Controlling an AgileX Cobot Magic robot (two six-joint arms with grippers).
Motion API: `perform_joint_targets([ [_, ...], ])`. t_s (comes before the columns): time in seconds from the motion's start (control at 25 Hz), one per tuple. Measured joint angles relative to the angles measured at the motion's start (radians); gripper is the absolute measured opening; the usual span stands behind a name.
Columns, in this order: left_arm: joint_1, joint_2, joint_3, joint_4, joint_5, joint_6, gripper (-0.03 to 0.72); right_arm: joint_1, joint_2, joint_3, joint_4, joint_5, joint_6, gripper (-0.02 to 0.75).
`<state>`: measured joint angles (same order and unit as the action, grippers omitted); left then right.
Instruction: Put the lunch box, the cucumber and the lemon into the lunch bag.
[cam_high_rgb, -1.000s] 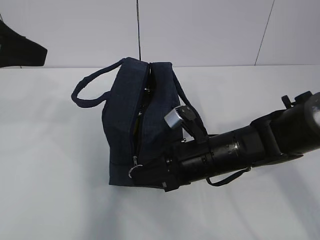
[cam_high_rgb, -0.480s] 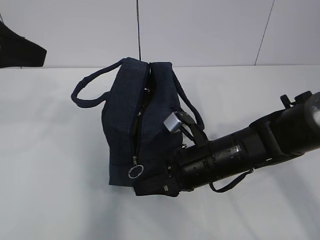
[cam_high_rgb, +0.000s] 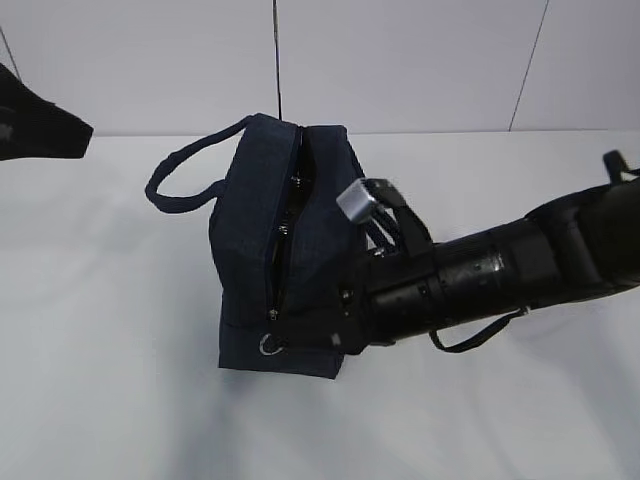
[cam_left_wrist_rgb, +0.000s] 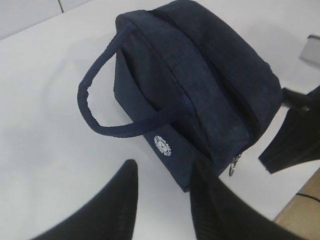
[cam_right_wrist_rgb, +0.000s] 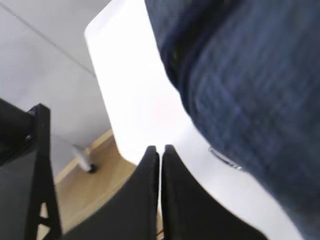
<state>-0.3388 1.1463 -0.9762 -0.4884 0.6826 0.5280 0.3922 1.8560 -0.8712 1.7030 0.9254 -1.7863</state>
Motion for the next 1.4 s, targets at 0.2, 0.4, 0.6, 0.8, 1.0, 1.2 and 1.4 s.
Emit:
perform_joint_targets([
  [0.2,0.0,0.014,0.0,0.03,-0.007,0.0,0.238,0.019,-0.173,0.062,0.051,-0.19,-0.076,0.0],
  [0.4,0.0,0.014,0.0,0.036,-0.028,0.0,0.238,0.179,-0.274,0.086,0.097,-0.425,-0.163,0.0],
  [0.6,0.0,0.014,0.018,0.036,-0.041,0.0,0.238,0.331,-0.278,0.091,0.107,-0.691,-0.093,0.0],
  [0.8,0.0,0.02,0.089,0.038,-0.056,0.0,0.238,0.341,-0.235,0.091,0.118,-0.712,0.031,0.0],
  [1.0,0.002,0.02,0.118,0.042,-0.06,0.0,0.238,0.343,-0.128,0.091,0.119,-0.581,0.098,0.002],
  [1.2,0.002,0.02,0.118,0.042,-0.062,0.0,0.238,0.343,-0.109,0.091,0.119,-0.555,0.132,0.139],
  [1.4,0.002,0.02,0.118,0.042,-0.062,0.0,0.238,0.343,-0.109,0.084,0.119,-0.562,0.26,0.347],
])
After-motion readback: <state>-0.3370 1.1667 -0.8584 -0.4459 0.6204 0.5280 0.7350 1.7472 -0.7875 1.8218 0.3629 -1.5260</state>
